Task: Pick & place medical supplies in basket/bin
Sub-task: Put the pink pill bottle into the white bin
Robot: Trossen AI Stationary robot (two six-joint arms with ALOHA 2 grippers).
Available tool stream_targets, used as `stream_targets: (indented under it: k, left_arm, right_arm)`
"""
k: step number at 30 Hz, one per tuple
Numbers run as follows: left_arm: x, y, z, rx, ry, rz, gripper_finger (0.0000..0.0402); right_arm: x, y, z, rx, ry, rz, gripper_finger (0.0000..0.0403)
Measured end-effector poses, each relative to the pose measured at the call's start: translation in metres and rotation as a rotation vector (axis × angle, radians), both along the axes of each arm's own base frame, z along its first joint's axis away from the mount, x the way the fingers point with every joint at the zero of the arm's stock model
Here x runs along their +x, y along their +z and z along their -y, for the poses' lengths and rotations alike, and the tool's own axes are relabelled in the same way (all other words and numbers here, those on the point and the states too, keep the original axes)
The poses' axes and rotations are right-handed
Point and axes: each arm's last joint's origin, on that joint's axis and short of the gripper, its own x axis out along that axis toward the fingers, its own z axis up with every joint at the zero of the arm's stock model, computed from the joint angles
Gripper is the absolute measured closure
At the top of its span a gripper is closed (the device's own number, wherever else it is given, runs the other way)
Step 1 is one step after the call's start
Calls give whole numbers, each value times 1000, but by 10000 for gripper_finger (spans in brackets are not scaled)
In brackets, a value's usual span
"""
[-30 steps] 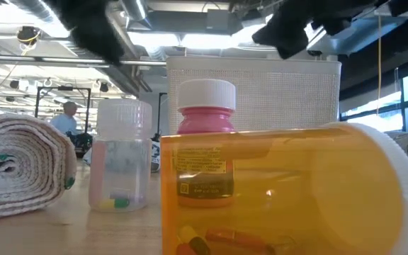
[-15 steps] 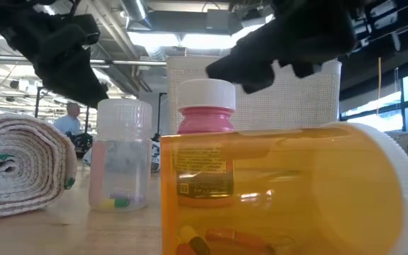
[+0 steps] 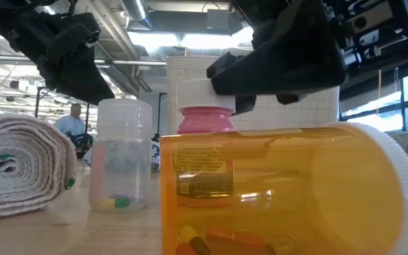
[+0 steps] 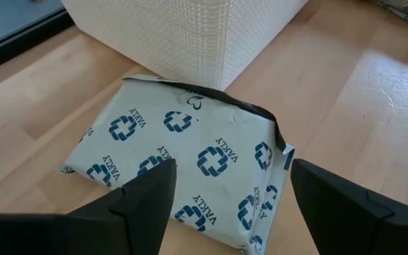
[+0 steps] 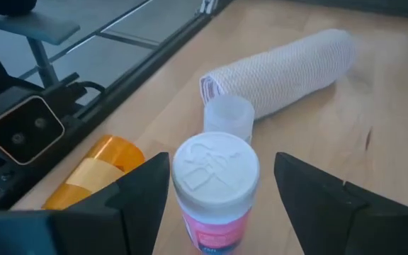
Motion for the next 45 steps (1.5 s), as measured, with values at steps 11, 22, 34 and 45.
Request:
stream_targets:
  k: [11,22,34,45]
  left_arm:
    - [0,0,0,0,0,0,130]
    - [0,0,0,1,0,-1,131]
    - [0,0,0,26,-21,-19,132]
    - [0,0,0,36,-30,-26,130]
  right_arm:
    - [0,0,0,1,0,2,195]
    - [0,5,0,9,0,21,233]
    - [-37,131,38,-58,-65,247,232]
    - [-75,245,138,-268,-485,564,231]
